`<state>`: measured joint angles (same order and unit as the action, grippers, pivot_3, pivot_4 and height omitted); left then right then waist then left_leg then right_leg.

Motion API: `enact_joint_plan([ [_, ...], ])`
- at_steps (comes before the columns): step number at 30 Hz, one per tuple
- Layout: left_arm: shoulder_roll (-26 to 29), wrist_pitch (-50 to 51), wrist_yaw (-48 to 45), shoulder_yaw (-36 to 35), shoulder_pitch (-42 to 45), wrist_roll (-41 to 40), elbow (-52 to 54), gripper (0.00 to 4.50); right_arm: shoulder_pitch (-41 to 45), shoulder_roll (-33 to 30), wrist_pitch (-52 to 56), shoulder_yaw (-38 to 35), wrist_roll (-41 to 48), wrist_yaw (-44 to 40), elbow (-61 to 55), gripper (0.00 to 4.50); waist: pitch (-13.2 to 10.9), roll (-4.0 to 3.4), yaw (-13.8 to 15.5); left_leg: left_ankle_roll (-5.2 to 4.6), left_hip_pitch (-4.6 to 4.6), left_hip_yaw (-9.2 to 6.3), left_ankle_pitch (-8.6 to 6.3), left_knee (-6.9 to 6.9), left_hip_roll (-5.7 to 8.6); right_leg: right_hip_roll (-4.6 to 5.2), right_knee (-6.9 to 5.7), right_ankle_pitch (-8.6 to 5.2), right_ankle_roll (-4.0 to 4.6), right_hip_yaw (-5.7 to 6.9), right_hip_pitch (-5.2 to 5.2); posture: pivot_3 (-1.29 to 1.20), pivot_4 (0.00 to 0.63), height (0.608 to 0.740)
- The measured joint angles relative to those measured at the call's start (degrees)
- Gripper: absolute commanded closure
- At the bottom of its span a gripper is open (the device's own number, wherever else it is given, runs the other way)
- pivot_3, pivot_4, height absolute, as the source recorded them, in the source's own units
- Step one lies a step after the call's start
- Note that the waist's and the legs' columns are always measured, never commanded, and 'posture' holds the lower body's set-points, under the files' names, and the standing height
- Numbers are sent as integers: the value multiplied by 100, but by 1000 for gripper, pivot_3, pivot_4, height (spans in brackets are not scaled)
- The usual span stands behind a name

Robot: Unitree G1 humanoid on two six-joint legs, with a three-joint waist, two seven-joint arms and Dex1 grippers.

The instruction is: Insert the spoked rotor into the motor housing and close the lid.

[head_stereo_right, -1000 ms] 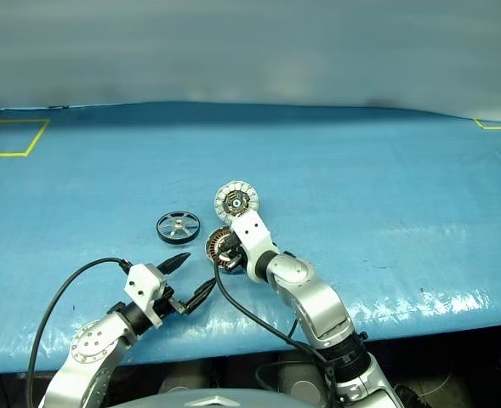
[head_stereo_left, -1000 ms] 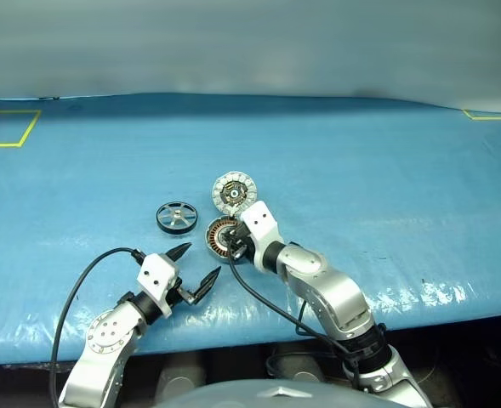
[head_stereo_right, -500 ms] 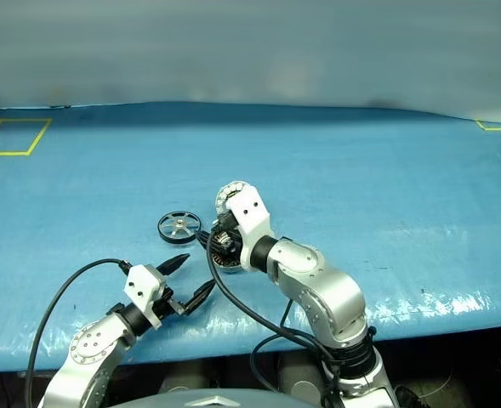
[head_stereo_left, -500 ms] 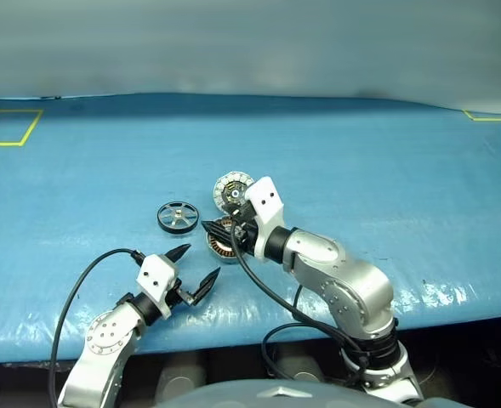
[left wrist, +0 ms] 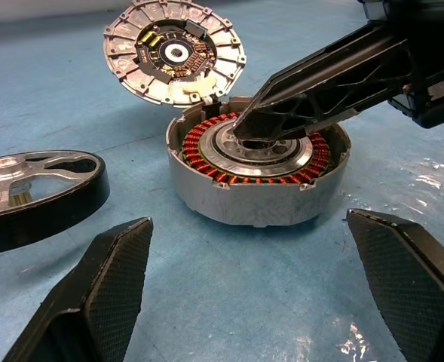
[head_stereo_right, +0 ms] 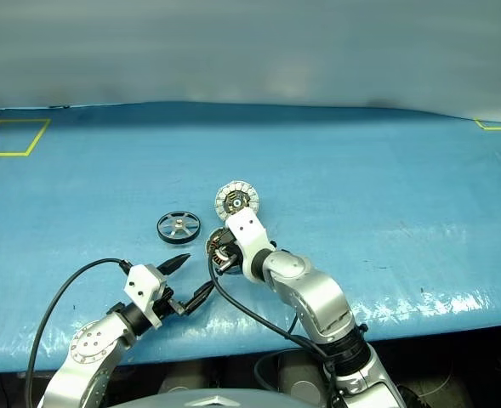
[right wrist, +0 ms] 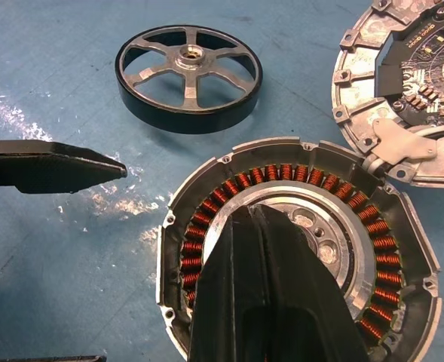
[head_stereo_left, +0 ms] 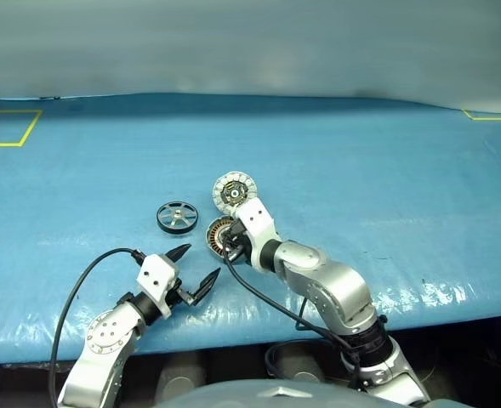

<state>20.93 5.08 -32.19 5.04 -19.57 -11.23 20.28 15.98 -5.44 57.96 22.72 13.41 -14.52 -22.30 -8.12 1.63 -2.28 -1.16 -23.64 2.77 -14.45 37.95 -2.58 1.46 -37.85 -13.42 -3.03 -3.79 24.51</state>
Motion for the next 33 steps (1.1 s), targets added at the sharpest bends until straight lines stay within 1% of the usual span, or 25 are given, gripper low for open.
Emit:
enact_joint_plan([
  [28, -15, 69, 35, 6, -59, 0, 0, 0, -47, -58, 6, -124, -155, 131, 59, 4468, 0, 0, 5, 0, 0, 0, 0, 1, 0, -1, 0, 0, 0, 1, 0, 0, 150, 740],
  [33, -23, 69, 40, 6, -76, 0, 0, 0, -40, -89, 228, -103, -75, 29, -63, 4468, 0, 0, 4, 0, 0, -1, 0, 1, 0, -1, 0, 0, 0, 1, 0, 0, 150, 740],
])
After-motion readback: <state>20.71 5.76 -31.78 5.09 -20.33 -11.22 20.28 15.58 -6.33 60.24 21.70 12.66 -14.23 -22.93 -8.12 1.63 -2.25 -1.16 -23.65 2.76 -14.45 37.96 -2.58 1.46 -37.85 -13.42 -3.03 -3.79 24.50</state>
